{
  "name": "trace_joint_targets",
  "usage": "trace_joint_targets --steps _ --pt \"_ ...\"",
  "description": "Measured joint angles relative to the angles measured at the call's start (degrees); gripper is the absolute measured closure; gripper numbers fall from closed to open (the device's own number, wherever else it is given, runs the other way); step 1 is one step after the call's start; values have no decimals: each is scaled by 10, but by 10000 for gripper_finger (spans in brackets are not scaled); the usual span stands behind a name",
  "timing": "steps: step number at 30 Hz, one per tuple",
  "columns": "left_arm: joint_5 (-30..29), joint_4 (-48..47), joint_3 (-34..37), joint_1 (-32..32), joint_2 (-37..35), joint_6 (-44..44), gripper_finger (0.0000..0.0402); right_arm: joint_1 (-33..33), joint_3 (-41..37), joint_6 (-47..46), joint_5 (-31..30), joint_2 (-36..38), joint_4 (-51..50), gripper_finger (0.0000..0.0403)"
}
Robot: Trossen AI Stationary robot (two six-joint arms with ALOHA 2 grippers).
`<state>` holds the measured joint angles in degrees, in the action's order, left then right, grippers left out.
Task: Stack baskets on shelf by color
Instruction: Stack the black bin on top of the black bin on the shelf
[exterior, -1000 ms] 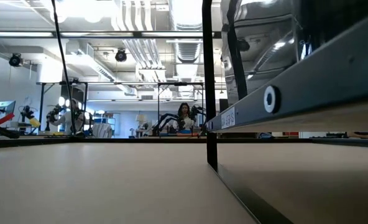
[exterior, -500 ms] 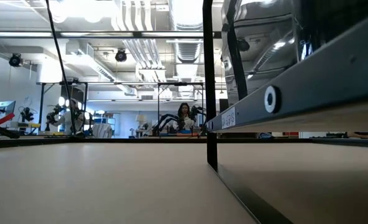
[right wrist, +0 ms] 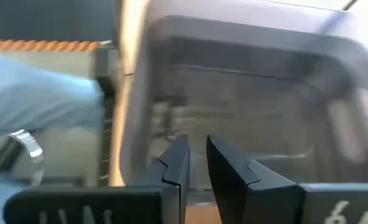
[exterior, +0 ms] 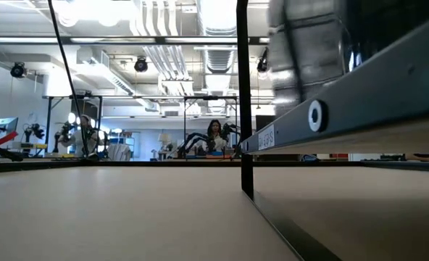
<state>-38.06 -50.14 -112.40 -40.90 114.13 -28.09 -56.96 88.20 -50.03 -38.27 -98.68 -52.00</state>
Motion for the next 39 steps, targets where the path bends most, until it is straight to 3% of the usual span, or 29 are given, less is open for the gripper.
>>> trace_joint_targets --steps 5,9,14,20,23,28,31,39 --pt "-7 1 36 0 0 -32 206 -2 12 42 43 0 30 351" --pt "-17 6 55 -1 0 -58 206 -12 39 51 38 2 14 351" --pt "-17 24 94 0 0 -77 206 -16 55 61 -21 3 19 351" --pt "-16 59 122 0 1 -77 206 38 49 31 3 -11 48 351" --pt "-17 60 122 0 -3 -76 206 78 52 38 55 -19 58 351" --pt "-21 60 121 -3 -18 -76 206 139 52 106 214 -40 119 351" --pt "-34 59 124 -6 -26 -76 206 159 52 146 276 -55 165 351" --pt "-46 60 134 -13 -26 -76 206 148 55 199 308 -54 170 351"
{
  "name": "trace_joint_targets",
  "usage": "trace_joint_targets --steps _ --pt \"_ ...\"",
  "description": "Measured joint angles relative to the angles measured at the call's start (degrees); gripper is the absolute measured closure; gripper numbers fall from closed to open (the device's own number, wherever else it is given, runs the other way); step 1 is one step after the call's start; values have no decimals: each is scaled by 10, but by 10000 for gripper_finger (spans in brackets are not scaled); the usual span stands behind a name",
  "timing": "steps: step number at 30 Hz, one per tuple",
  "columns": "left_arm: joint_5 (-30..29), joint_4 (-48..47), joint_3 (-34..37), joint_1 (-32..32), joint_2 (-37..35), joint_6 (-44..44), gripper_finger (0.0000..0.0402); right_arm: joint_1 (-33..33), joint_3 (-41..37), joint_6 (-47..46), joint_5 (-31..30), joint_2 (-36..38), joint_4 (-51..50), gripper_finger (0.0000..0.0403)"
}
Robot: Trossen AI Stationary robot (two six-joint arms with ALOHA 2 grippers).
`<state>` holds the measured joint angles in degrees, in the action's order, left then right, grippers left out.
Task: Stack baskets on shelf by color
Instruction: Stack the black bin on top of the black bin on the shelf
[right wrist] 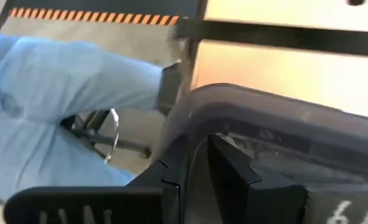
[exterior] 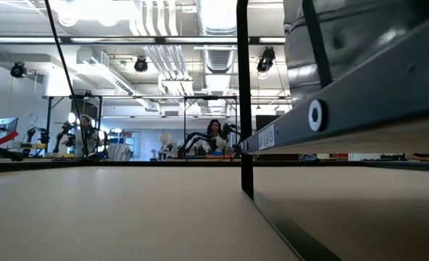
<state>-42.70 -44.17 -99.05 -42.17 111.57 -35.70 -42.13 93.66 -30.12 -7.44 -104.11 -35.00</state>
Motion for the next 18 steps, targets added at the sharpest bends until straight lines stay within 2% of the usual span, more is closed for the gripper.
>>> trace_joint_targets --steps 5,13,18 --pt "0 3 14 0 0 0 206 -28 32 6 -17 2 -60 351" --pt "0 2 23 -2 0 -15 206 -96 141 -33 -199 3 -181 351" --pt "0 2 23 -3 0 -15 206 -148 168 -33 -207 -10 -153 351"
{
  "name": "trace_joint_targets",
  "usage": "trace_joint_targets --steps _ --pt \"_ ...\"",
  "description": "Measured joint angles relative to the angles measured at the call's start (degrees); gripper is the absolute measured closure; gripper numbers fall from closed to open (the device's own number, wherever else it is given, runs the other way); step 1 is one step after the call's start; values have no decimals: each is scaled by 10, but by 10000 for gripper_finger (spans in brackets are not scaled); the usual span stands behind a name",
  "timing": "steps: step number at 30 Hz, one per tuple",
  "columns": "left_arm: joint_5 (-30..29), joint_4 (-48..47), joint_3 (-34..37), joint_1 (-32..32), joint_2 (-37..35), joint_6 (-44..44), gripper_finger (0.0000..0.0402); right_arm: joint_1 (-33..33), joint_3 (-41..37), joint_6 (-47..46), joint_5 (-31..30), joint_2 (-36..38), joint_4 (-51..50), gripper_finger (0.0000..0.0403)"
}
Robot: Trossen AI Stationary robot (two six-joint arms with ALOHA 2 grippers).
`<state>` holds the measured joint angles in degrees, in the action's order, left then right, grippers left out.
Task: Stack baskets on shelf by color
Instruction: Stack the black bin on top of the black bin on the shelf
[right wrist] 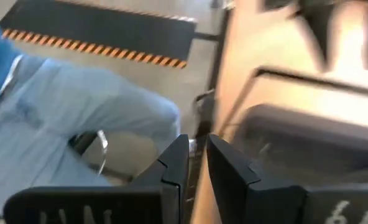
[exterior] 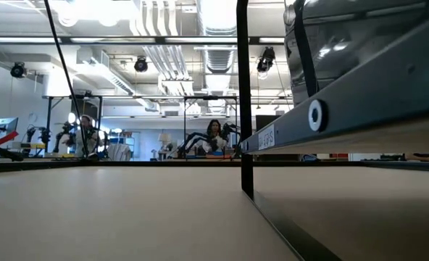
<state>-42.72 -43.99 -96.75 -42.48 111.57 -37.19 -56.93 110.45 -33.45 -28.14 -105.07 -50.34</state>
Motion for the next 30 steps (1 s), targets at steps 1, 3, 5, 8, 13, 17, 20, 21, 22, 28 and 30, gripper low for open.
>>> trace_joint_targets --steps 1,3,5,8,13,17,20,21,22,28,30 --pt "0 0 0 0 0 0 206 -6 0 0 3 -9 9 351" --pt "0 0 0 0 0 0 206 -17 -7 -2 17 -27 25 351" --pt "-2 0 0 0 0 0 206 -22 -11 -22 17 -47 22 351" --pt "-6 1 0 0 0 0 206 -22 -10 -53 15 -73 7 351" --pt "-9 1 0 0 0 0 206 -10 25 -64 -1 -115 -38 351" --pt "-9 1 0 0 0 0 206 3 61 -72 -13 -131 -77 351" --pt "-9 1 0 0 0 0 206 11 77 -72 -24 -141 -94 351" --pt "-9 1 0 0 0 0 206 14 80 -72 -26 -142 -98 351" --pt "-9 1 0 0 0 0 206 16 81 -72 -28 -144 -101 351" --pt "-9 1 0 0 0 0 206 21 84 -68 -35 -145 -112 351" --pt "-9 1 0 0 0 0 206 21 85 -63 -35 -144 -113 351"
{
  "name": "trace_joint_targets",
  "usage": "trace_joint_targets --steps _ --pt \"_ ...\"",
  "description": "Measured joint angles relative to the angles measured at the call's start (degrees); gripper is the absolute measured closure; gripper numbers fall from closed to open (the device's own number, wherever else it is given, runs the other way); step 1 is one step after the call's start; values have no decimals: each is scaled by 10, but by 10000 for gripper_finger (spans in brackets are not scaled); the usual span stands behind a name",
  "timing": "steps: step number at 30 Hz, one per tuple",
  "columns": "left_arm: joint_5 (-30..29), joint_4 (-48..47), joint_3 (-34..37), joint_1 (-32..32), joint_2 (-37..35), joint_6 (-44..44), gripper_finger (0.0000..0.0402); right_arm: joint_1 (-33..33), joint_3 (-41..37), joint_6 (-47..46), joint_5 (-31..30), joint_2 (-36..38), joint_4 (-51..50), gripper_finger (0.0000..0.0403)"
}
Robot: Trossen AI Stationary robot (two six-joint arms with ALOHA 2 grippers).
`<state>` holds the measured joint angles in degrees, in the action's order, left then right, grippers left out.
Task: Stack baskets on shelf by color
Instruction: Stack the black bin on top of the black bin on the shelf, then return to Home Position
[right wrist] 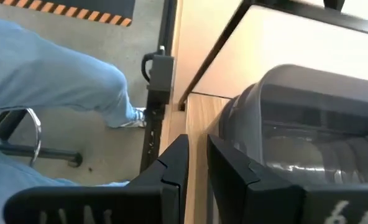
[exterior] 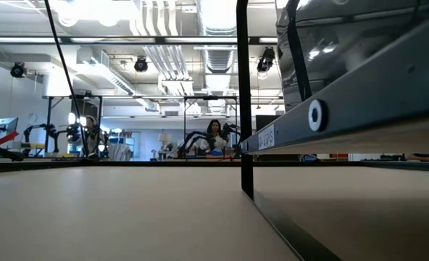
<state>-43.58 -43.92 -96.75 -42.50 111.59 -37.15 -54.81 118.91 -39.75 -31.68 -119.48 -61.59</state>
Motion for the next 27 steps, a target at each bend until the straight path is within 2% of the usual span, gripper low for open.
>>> trace_joint_targets --steps 5,8,10,14,16,21,24,27 --pt "0 0 0 0 0 0 206 -15 36 19 -14 2 -13 351" --pt "0 0 0 0 0 0 206 -34 56 29 -41 8 -63 358" --pt "0 0 0 -1 0 0 206 -44 57 -10 -57 21 -122 367" --pt "-13 -1 3 -4 0 1 206 -63 23 -165 -132 66 -271 389" --pt "-22 -7 10 -4 -5 1 206 -72 -19 -221 -157 101 -284 393" --pt "-36 -1 69 4 -69 0 207 -82 -175 -226 -187 232 -212 394" --pt "-39 40 146 20 -143 5 217 -74 -285 -249 -212 319 -173 394" --pt "-16 145 249 51 -232 45 237 -58 -401 -241 -222 416 -103 394"
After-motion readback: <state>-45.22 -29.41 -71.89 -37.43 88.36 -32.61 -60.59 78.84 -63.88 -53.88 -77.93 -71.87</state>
